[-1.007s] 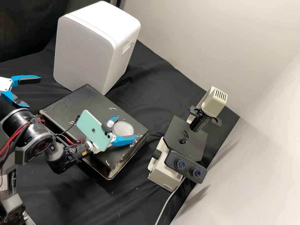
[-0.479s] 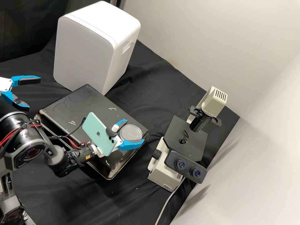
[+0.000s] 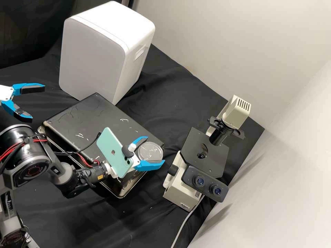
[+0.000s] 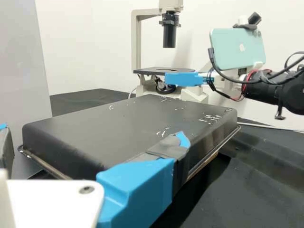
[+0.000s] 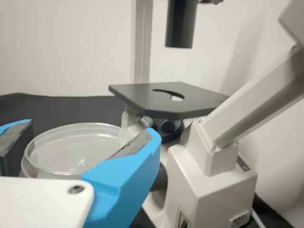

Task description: Place the petri dish on the microscope

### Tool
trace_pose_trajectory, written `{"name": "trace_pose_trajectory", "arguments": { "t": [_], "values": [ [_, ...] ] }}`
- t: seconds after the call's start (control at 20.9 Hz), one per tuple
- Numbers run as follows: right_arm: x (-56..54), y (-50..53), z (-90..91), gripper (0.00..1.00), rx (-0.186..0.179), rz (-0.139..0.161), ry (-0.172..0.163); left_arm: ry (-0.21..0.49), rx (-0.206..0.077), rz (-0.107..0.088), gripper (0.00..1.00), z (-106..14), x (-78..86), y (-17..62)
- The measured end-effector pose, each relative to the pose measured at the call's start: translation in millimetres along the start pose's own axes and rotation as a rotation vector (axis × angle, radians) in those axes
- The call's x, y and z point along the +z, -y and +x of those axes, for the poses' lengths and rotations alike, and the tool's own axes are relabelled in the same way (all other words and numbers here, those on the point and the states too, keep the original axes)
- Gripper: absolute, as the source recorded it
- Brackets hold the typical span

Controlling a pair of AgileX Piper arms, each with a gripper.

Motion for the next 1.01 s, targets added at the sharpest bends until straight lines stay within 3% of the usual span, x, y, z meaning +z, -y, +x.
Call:
{"name": "trace_pose_trajectory", "arguments": {
  "t": [0.14, 0.34, 0.58, 0.86, 1.01],
  "values": [
    [-3.9, -2.8, 12.3, 0.00, 0.009, 0.001, -0.016, -0.001, -0.002, -0.001, 1.00, 0.2, -0.2, 0.4],
    [-6.1, -3.3, 33.3, 0.00, -0.001, 0.004, -0.008, -0.002, -0.007, -0.004, 1.00, 0.5, -0.6, 1.3],
    [-10.7, -8.0, 56.7, 0.00, 0.016, 0.007, -0.019, -0.002, -0.009, -0.005, 1.00, 0.6, -0.8, 1.7],
    [-11.8, -9.2, 78.1, 0.00, 0.012, 0.012, 0.003, -0.004, -0.015, -0.009, 1.00, 1.0, -1.3, 3.0],
    [-9.8, -16.8, 86.9, 0.00, 0.034, 0.012, 0.015, -0.004, -0.015, -0.009, 1.00, 1.0, -1.3, 3.0]
  ]
}}
